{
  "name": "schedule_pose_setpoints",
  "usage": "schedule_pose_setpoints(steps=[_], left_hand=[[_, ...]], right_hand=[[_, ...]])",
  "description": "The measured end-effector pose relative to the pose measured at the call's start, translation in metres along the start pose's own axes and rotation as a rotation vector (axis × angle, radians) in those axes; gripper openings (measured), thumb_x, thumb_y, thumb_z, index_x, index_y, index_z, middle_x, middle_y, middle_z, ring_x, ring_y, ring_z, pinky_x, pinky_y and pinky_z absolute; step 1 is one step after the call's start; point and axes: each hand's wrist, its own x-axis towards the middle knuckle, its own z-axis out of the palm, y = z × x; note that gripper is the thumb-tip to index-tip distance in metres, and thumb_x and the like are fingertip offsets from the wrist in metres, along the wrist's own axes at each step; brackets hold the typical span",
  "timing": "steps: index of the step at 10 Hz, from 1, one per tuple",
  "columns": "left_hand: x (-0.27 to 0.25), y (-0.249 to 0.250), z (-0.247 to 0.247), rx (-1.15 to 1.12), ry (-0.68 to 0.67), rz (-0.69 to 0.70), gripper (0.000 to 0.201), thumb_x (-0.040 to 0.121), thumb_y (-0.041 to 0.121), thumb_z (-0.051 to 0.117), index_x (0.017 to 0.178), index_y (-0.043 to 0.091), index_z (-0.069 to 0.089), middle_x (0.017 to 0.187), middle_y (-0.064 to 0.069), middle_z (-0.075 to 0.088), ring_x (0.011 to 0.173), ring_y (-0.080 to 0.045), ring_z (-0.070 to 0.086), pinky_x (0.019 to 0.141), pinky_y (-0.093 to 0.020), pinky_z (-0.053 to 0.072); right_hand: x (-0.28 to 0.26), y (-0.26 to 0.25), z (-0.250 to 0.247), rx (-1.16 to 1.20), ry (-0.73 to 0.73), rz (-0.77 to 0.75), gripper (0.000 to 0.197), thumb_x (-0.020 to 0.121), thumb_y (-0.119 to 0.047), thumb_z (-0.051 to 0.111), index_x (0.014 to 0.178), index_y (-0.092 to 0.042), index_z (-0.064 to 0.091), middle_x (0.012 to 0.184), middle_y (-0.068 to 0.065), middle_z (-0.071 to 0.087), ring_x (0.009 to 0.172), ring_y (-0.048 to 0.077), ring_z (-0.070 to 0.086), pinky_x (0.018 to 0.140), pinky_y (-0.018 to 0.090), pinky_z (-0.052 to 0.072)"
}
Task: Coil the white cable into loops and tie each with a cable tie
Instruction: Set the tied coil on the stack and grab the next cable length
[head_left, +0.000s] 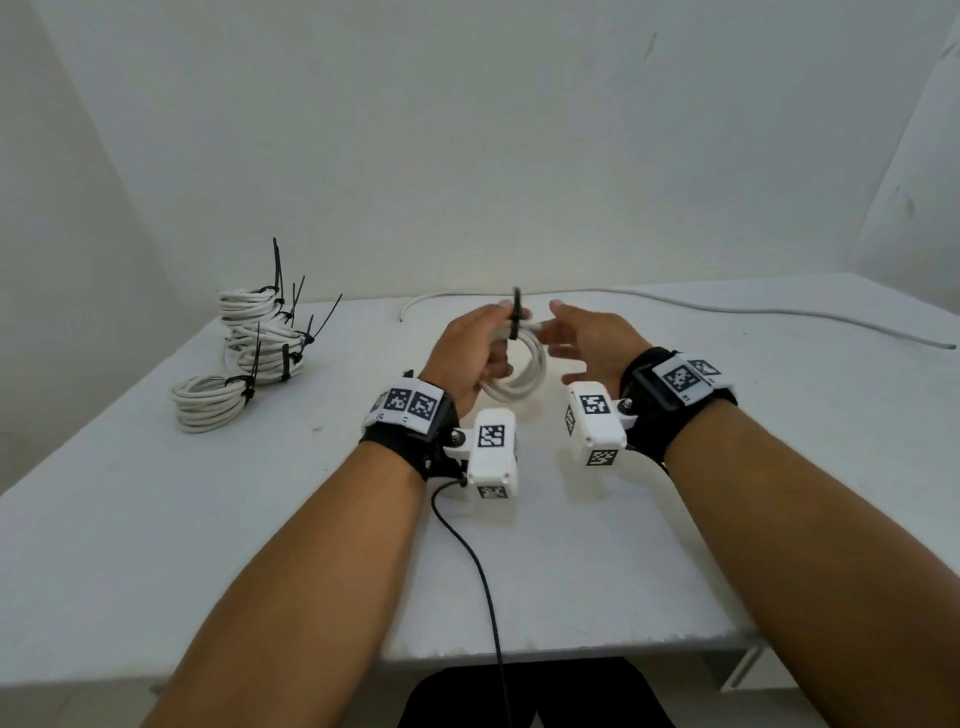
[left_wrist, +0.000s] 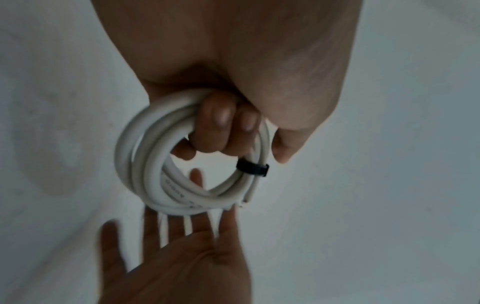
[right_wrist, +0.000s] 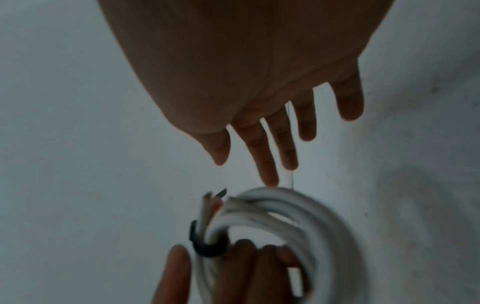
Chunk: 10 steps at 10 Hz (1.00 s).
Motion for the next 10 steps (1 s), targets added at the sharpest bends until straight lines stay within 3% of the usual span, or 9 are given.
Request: schedule_pose_setpoints(steps=[1,2,3,4,5,7,9,10], left_hand=[[0.003,0.015,-0.016,-0.135,0.080,0.007,0.015,0.097,0.014,0.045,0.098,0.008,0.058,0.050,0.003,0.044,0.047,-0.012,0.035,0.052,-0.023,0.031],[-0.011,0.025,-0.032,0.039,0.127,0.071,0.015,0.096,0.002,0.046,0.110,0.008,0.047,0.058,0.000,0.057,0.055,-0.016,0.046,0.061,-0.026,0.040],[-0.032,0.037,-0.059,0.272,0.188,0.129,0.025,0.096,0.002,0.051,0.116,0.009,0.039,0.077,-0.003,0.065,0.066,-0.015,0.056,0.070,-0.025,0.045],[-0.046,0.050,-0.100,0.515,0.361,0.142,0.037,0.089,0.009,0.063,0.118,0.010,0.040,0.100,-0.009,0.071,0.072,-0.012,0.061,0.067,-0.019,0.043],[-0.061,0.065,-0.145,0.735,0.533,0.165,0.043,0.083,0.014,0.073,0.115,0.014,0.044,0.113,-0.008,0.066,0.086,-0.018,0.063,0.074,-0.023,0.048],[-0.084,0.090,-0.217,1.275,0.742,0.030,0.026,0.087,0.026,0.067,0.108,0.028,0.050,0.106,0.001,0.063,0.099,-0.030,0.061,0.097,-0.043,0.044],[-0.072,0.085,-0.242,1.557,0.621,-0.093,0.027,0.087,0.018,0.064,0.112,0.024,0.056,0.111,-0.007,0.065,0.104,-0.034,0.059,0.094,-0.038,0.042],[-0.066,0.077,-0.247,1.553,0.519,-0.068,0.026,0.084,0.008,0.064,0.109,0.016,0.063,0.114,-0.011,0.066,0.104,-0.031,0.059,0.090,-0.034,0.047]], right_hand=[[0.000,0.000,0.013,-0.402,-0.082,0.088,0.034,0.098,-0.044,0.051,0.115,-0.020,0.068,0.136,0.004,0.057,0.128,0.025,0.044,0.098,0.042,0.034],[-0.001,0.009,0.031,-0.660,-0.146,0.173,0.061,0.090,-0.056,0.059,0.135,-0.015,0.053,0.134,0.003,0.051,0.128,0.030,0.048,0.094,0.039,0.042],[-0.001,0.018,0.045,-0.845,-0.252,0.156,0.074,0.090,-0.062,0.054,0.146,-0.016,0.040,0.148,0.006,0.042,0.115,0.026,0.054,0.081,0.032,0.047],[0.000,0.023,0.042,-1.027,-0.286,0.083,0.077,0.092,-0.062,0.050,0.152,-0.020,0.029,0.159,0.004,0.024,0.134,0.026,0.039,0.094,0.034,0.046],[0.004,0.029,0.038,-1.073,-0.367,0.031,0.070,0.099,-0.052,0.043,0.153,-0.010,0.027,0.163,0.009,0.015,0.150,0.026,0.012,0.118,0.033,0.015],[0.010,0.034,0.039,-1.124,-0.351,0.057,0.067,0.102,-0.049,0.039,0.154,-0.009,0.025,0.164,0.011,0.011,0.151,0.028,0.007,0.120,0.037,0.007],[0.012,0.032,0.037,-1.174,-0.368,0.051,0.060,0.104,-0.042,0.038,0.154,-0.010,0.025,0.164,0.012,0.012,0.151,0.029,0.007,0.121,0.038,0.007],[-0.007,0.020,0.033,-1.246,-0.368,-0.003,0.053,0.105,-0.024,0.042,0.155,-0.023,0.023,0.164,0.001,0.011,0.152,0.024,0.001,0.116,0.033,0.020]])
